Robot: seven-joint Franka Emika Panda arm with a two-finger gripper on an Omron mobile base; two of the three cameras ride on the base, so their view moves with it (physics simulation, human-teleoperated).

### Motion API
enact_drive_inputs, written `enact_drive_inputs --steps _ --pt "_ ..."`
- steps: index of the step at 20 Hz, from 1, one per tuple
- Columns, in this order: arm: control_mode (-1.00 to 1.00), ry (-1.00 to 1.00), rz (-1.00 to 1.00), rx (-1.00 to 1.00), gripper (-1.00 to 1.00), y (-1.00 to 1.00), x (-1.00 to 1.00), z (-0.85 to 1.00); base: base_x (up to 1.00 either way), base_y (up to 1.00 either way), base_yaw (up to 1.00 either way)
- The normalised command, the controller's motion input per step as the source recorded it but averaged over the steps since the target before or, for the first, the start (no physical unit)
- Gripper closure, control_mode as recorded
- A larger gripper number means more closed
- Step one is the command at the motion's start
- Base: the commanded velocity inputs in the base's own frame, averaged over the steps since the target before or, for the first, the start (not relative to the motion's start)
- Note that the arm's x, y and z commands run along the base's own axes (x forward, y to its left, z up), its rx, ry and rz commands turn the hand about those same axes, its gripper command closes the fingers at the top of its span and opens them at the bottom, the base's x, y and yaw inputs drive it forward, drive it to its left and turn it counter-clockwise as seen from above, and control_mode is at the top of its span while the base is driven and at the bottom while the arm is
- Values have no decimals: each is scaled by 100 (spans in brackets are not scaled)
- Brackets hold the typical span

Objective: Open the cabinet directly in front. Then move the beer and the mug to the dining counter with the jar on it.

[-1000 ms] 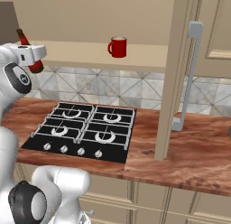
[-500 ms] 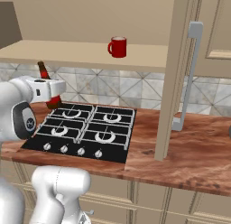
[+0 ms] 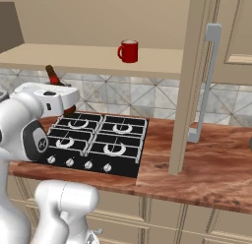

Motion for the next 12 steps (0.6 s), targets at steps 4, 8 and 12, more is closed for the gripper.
enact_drive_inputs --steps 4,8,12 --pt "-100 -12 0 0 100 -5 -2 0 0 0 0" --pt "-100 0 0 0 100 0 0 0 0 0 0" --pt "-100 0 0 0 100 0 0 0 0 0 0"
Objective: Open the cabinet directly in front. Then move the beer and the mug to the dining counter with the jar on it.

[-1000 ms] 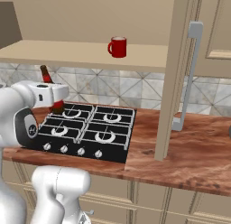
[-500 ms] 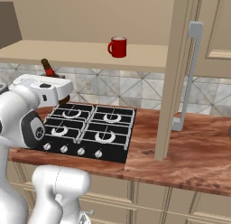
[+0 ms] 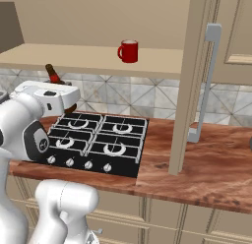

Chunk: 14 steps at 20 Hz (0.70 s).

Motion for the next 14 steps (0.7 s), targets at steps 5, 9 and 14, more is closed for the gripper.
enact_drive_inputs --steps 5,9,14 --pt "-100 0 0 0 100 0 0 0 0 0 0" --pt "-100 0 0 0 100 0 -1 0 0 0 0" --pt "-100 0 0 0 100 0 -17 -1 0 0 0"
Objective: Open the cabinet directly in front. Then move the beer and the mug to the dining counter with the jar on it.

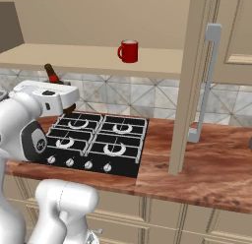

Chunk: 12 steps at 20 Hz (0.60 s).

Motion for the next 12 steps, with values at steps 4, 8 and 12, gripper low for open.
enact_drive_inputs --steps 4,8,12 --pt "100 0 0 0 100 0 0 0 -47 0 3" --pt "100 0 0 0 100 0 0 0 -46 -20 14" --pt "100 0 0 0 100 0 0 0 -43 -27 4"
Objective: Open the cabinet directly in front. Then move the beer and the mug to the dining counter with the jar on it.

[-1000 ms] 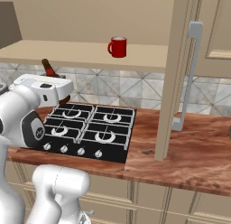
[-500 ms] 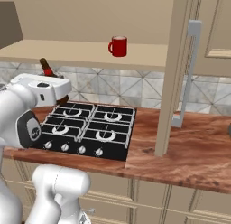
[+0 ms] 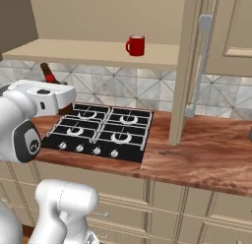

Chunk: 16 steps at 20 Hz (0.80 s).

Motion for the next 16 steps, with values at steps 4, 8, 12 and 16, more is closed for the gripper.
enact_drive_inputs --steps 4,8,12,16 --pt "100 0 0 0 100 0 0 0 -43 -14 -22" --pt "100 0 0 0 100 0 0 0 -57 -2 -48" --pt "100 0 0 0 100 0 0 0 -83 -8 -43" --pt "100 0 0 0 100 0 0 0 -94 -3 -39"
